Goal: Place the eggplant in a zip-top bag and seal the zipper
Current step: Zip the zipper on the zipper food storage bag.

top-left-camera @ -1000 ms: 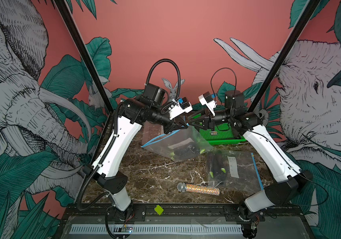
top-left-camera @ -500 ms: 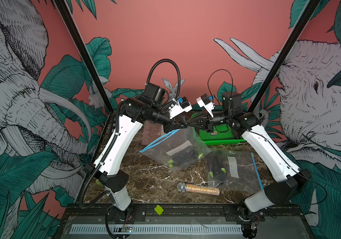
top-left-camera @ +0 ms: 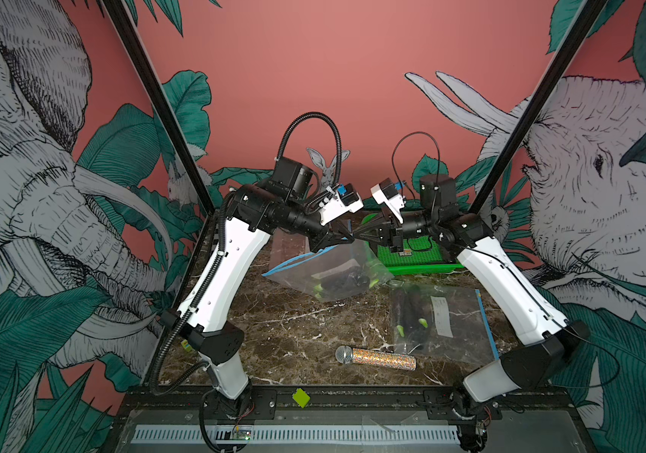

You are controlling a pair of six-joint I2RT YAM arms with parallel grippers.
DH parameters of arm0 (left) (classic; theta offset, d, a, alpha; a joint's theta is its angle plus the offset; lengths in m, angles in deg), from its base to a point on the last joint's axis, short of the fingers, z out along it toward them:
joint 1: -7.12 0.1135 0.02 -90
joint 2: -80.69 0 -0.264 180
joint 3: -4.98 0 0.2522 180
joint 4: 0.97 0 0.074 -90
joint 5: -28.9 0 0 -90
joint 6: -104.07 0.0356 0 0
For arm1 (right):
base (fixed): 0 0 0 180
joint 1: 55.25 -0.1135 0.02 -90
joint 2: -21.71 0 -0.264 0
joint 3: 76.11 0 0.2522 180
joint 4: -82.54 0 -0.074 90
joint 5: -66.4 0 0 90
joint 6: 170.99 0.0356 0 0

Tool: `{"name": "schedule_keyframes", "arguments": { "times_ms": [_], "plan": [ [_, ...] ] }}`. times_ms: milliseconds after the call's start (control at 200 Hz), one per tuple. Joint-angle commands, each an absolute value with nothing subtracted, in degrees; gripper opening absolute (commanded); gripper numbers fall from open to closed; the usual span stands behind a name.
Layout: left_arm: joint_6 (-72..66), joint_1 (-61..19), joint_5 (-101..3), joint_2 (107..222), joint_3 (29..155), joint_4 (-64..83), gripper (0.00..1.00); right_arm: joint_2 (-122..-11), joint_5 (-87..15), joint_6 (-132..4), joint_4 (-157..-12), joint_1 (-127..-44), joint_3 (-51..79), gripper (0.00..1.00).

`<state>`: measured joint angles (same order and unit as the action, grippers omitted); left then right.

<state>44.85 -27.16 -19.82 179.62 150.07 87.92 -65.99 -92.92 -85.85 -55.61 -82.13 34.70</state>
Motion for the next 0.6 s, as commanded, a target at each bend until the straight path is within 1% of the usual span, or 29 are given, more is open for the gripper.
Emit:
{"name": "schedule_keyframes", "arguments": {
  "times_ms": [0,95,145,490,590],
  "plan": [
    [44.9,-27.3,-18.6,178.1,151.7,87.3,0.18,-64.8,-92.7,-84.8,-58.0,-82.8,33.7,0.0],
    [44.6,-27.2,-18.9,177.9,151.4,86.9,0.24,-64.3,-92.3,-84.2,-58.7,-82.8,33.2,0.0],
    [44.6,-27.2,-19.0,177.8,151.3,86.9,0.25,-64.0,-92.2,-83.9,-59.0,-82.8,33.1,0.0],
    [44.8,-27.2,-19.4,177.7,151.2,86.9,0.26,-63.4,-91.6,-84.2,-57.9,-83.1,32.8,0.0],
    [44.9,-27.2,-19.5,177.8,151.4,87.1,0.23,-63.5,-91.6,-84.4,-57.7,-83.2,32.8,0.0]
  ]
}}
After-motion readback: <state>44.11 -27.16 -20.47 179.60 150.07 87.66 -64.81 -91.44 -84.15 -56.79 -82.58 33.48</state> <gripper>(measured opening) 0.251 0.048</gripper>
